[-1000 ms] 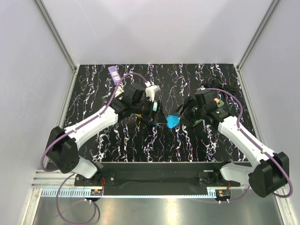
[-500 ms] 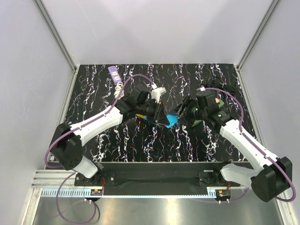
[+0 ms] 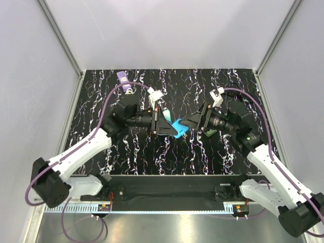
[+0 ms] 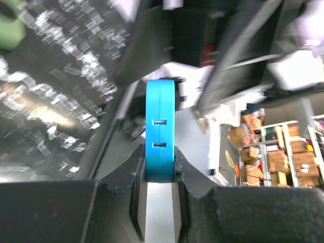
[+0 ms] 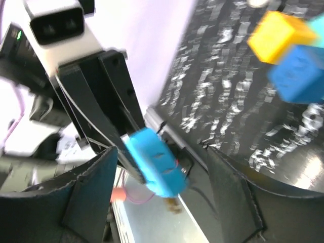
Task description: Insert the plug
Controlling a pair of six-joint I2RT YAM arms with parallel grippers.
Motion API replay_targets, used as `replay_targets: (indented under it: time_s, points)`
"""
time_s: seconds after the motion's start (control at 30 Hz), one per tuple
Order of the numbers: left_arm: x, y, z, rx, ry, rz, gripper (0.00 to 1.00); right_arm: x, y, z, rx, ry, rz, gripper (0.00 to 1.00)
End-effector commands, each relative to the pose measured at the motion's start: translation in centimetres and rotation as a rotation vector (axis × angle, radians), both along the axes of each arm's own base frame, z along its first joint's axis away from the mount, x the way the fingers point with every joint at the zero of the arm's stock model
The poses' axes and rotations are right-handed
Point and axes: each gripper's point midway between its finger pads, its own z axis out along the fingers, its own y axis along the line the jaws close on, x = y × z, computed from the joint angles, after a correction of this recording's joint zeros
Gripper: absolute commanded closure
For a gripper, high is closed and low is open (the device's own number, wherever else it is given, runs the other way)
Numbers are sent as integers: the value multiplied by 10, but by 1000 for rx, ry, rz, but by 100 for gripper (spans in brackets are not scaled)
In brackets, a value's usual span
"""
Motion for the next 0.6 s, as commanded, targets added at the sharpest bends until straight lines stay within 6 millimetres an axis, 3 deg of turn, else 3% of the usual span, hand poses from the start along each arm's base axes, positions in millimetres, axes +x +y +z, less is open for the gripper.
replay_targets:
  time_s: [0.0,0.17,0.3,0.57]
  points:
    - [-21,5,47,-147,-37,-79,100,-27,12,37,89,-172,198,25]
    - [-32,9,71,-211,-43,-109,100,-45,17,56,170,-215,309,36]
    - [-33,10,74,-203,-39,-101,100,-56,18,57,202,-209,373,47]
    - [-23,11,68,-184,16,-60,100,-66,16,49,192,-213,412,41]
